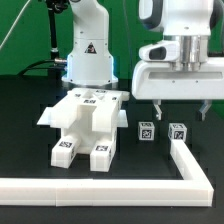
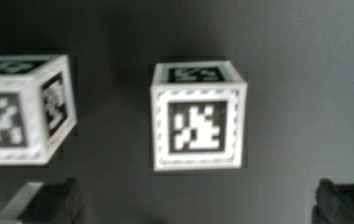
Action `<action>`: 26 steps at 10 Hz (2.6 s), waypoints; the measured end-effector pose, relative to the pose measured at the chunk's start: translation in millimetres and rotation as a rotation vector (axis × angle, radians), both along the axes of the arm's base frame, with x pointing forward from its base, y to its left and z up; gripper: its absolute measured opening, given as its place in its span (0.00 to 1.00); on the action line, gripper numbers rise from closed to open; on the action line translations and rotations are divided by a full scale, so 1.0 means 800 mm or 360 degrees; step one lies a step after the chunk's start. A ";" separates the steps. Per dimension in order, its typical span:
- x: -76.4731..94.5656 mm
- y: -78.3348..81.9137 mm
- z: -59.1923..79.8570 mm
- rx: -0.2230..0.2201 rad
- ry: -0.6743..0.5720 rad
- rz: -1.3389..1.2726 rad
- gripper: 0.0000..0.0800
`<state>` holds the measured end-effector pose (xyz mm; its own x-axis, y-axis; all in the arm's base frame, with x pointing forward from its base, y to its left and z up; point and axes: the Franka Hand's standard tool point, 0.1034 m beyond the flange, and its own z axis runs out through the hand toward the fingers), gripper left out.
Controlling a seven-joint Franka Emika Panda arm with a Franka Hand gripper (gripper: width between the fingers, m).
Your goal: Assemble chair
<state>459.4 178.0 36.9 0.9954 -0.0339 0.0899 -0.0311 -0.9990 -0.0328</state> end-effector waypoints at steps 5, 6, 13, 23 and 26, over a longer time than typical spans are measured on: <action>-0.001 0.002 -0.031 -0.0018 0.0018 0.0014 0.76; -0.001 0.002 -0.031 -0.0019 0.0019 0.0014 0.59; -0.001 0.002 -0.031 -0.0018 0.0018 0.0016 0.36; 0.067 -0.099 0.158 0.0025 0.0069 0.0202 0.36; 0.070 -0.119 0.153 0.0013 0.0033 0.0270 0.36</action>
Offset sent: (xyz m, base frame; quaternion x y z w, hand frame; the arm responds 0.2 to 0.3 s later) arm 0.0034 -0.0018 -0.0170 -0.0107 0.0046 0.0397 0.9991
